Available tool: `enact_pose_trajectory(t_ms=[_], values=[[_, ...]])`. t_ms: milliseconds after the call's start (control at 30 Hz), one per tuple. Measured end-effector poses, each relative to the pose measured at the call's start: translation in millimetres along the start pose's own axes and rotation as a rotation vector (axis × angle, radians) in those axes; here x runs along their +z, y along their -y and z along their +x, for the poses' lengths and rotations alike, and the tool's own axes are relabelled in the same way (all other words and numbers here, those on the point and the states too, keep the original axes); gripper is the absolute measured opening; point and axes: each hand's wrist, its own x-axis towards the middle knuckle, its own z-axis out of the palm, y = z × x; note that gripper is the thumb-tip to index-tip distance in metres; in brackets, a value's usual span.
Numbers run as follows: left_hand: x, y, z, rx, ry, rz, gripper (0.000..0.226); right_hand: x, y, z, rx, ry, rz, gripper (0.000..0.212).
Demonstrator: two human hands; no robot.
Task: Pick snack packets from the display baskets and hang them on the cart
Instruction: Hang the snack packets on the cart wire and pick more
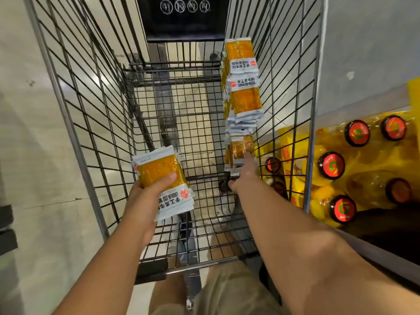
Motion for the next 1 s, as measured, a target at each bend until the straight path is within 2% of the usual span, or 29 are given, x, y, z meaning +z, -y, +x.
enact_pose_trajectory(t_ms=[67, 233, 333, 400, 533, 700, 833, 933, 1000], values=[[-2, 2, 3, 0.001, 0.003, 0.012, 0.072, 7, 5, 13, -0.016, 0.004, 0.049, 0.066], [-5, 9, 11, -0.014, -0.003, -0.012, 0.075, 11, 10, 37, -0.031, -0.061, -0.092, 0.064], [-6, 12, 12, -0.026, -0.003, -0.026, 0.077, 11, 15, 32, -0.038, -0.095, -0.127, 0.046], [-7, 13, 11, -0.03, 0.001, -0.033, 0.082, 11, 13, 34, -0.02, -0.076, -0.125, 0.044], [-6, 14, 10, -0.026, 0.02, -0.074, 0.074, 13, 11, 34, -0.043, -0.056, -0.062, 0.056], [-4, 14, 6, -0.024, 0.035, -0.071, 0.069, 10, 10, 27, -0.028, -0.025, 0.036, 0.043], [-5, 14, -4, -0.037, 0.071, -0.085, 0.076, 2, 10, 22, -0.038, 0.032, 0.107, 0.036], [-5, 13, -15, -0.035, 0.094, -0.081, 0.08, 1, 19, 11, -0.043, 0.087, 0.144, 0.019], [-7, 11, -24, -0.038, 0.106, -0.077, 0.081, 3, 24, -1, -0.029, 0.118, 0.159, 0.014]])
